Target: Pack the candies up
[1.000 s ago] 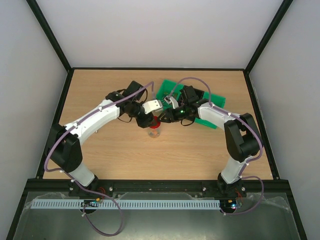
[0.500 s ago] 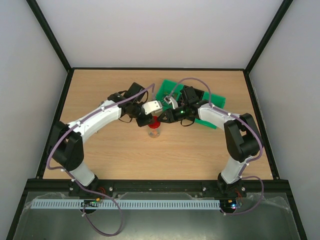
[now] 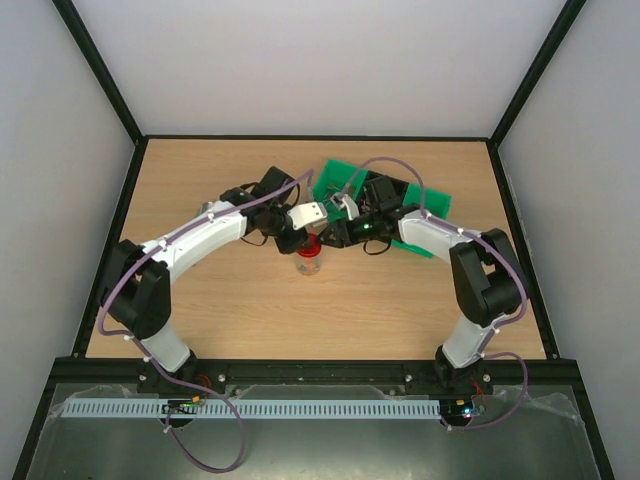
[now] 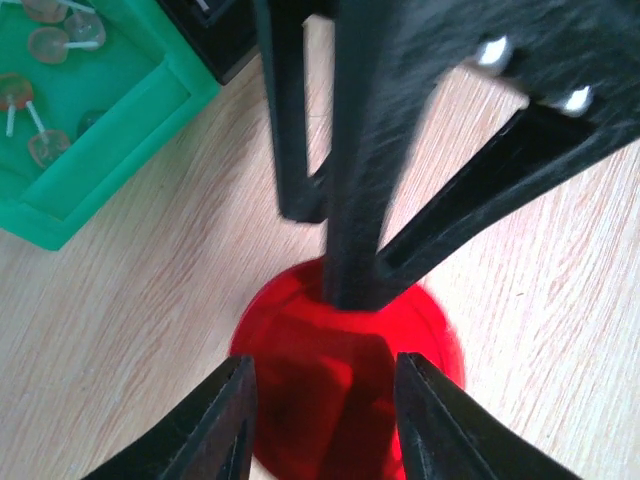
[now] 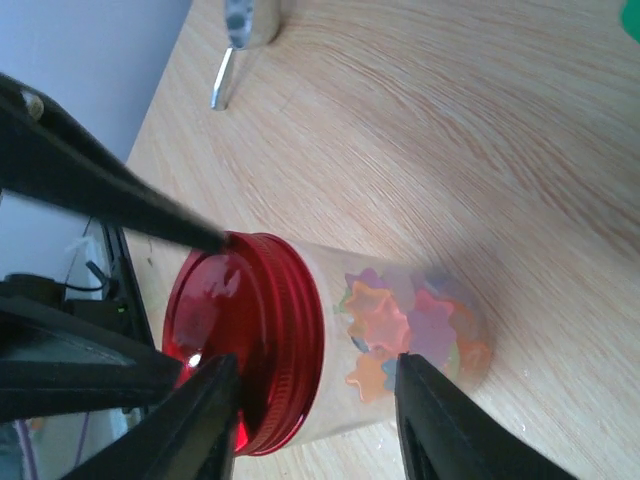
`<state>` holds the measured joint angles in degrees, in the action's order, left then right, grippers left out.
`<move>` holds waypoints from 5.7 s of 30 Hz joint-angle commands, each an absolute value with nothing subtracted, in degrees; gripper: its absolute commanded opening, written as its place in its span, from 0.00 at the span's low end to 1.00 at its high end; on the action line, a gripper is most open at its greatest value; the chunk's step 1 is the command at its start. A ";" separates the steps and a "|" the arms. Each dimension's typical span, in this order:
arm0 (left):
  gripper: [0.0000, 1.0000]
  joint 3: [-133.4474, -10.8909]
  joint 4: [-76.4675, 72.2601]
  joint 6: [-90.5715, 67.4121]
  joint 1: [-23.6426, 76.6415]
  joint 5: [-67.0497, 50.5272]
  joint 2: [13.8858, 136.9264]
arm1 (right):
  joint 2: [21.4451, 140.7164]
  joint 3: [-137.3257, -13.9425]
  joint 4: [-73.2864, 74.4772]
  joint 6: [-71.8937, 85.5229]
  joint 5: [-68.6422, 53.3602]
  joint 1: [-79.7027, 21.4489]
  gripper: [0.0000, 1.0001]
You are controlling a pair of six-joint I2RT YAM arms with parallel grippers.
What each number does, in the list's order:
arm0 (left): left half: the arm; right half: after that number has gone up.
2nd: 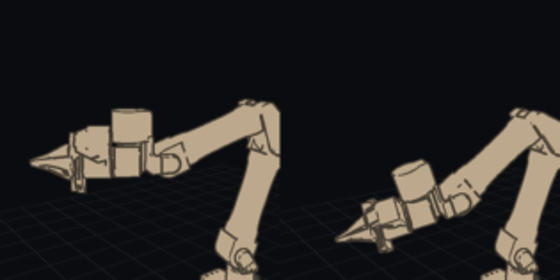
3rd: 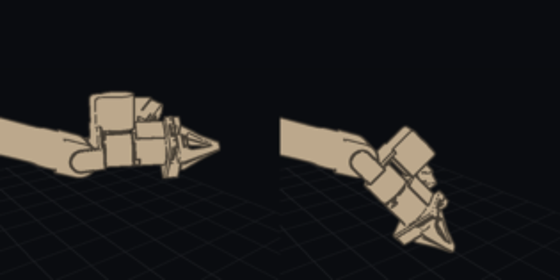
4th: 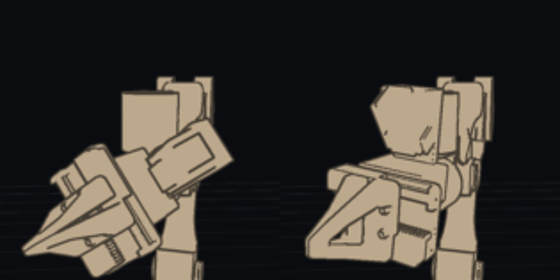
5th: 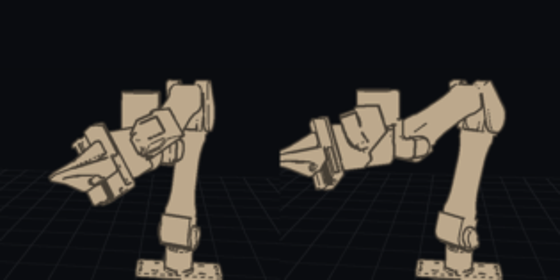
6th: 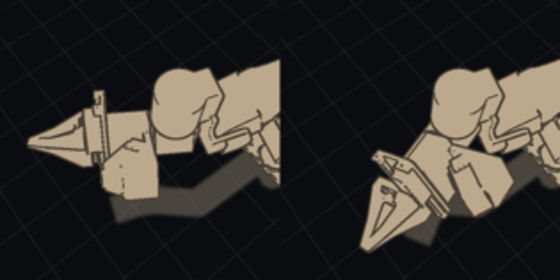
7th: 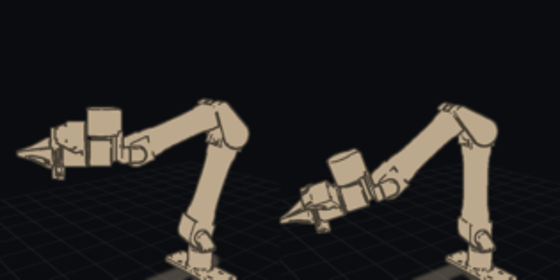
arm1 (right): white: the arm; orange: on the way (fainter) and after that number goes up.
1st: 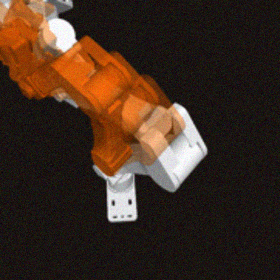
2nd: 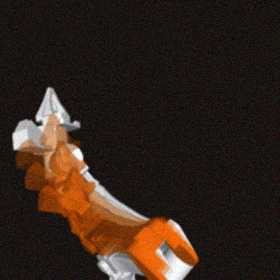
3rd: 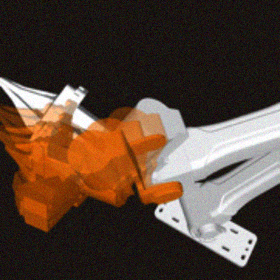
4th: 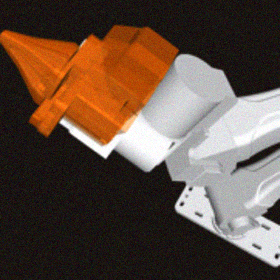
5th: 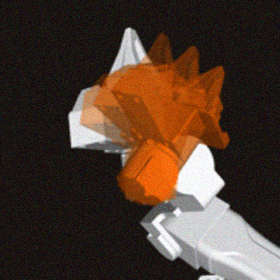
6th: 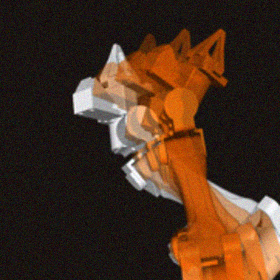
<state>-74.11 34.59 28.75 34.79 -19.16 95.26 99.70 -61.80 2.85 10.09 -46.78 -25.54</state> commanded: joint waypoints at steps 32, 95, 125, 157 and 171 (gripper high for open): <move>0.99 -64.69 21.22 16.82 24.15 -21.91 76.79 | 83.06 -25.80 -46.47 -2.70 -37.53 -24.05 0.99; 0.97 -50.45 26.52 33.55 27.13 -28.63 73.11 | 103.92 -30.17 -65.22 -10.51 -29.99 -40.97 0.81; 0.96 -50.40 17.36 30.76 29.83 -26.54 79.55 | 99.98 -29.41 -60.95 -14.93 -32.33 -42.26 0.56; 0.99 -46.01 9.75 28.46 35.43 -25.45 75.61 | 99.13 -27.82 -61.17 -14.41 -32.80 -42.28 0.45; 0.97 -44.98 15.31 35.23 27.93 -23.60 74.02 | 98.48 -27.04 -61.00 -15.12 -33.21 -42.23 0.40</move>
<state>-45.93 13.04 31.11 31.53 -27.51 75.59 100.27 -28.08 -60.71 -13.82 -30.22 -41.91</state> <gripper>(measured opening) 0.969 0.662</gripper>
